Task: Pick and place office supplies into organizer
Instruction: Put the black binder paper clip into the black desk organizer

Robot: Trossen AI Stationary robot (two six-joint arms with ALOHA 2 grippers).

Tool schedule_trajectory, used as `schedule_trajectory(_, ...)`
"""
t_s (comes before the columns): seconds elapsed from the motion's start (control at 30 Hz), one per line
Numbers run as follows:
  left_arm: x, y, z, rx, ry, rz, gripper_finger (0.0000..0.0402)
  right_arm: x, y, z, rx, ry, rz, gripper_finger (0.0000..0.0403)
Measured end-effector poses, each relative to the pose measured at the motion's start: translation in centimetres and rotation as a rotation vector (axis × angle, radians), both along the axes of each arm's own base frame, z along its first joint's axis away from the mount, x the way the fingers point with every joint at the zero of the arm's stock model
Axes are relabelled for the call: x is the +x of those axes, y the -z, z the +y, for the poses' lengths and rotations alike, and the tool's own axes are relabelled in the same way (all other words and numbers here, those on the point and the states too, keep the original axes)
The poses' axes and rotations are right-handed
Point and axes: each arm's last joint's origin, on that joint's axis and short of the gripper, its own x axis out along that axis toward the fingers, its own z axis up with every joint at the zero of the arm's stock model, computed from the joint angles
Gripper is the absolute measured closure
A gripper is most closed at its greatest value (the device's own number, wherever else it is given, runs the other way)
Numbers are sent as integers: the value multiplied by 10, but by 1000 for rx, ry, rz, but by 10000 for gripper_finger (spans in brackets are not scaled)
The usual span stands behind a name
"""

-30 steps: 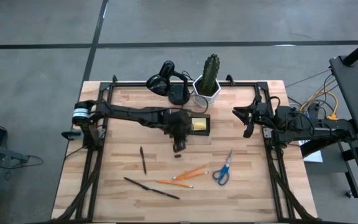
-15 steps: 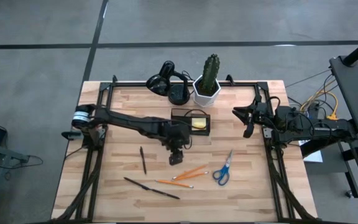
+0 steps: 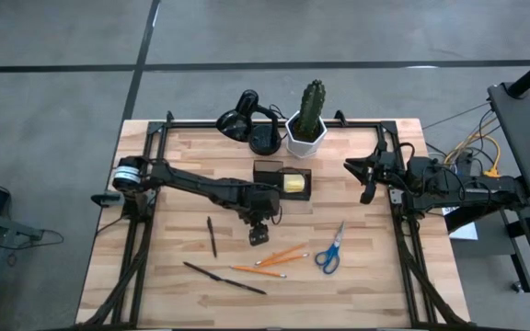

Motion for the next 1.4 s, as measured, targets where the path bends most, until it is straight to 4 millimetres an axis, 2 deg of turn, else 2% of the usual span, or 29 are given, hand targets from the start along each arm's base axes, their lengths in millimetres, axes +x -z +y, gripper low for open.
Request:
schedule_trajectory(0.23, -7, 13, 1, 11, -2, 42, 185, 0, 0, 0, -2, 0, 1, 346)
schedule_trajectory(0.63, -2, 30, 1, 18, -6, 48, 185, 0, 1, 0, -3, 0, 10, 346)
schedule_trajectory(1.13, 0, 26, 1, 4, -27, 16, 186, 0, 2, 0, -1, 1, 18, 346)
schedule_trajectory(1.23, -1, 27, 1, 4, -26, 21, 199, 0, 2, 0, -1, 1, 18, 346)
schedule_trajectory(1.4, 0, 27, 1, 3, -26, 18, 245, 0, 2, 0, -1, 1, 18, 346)
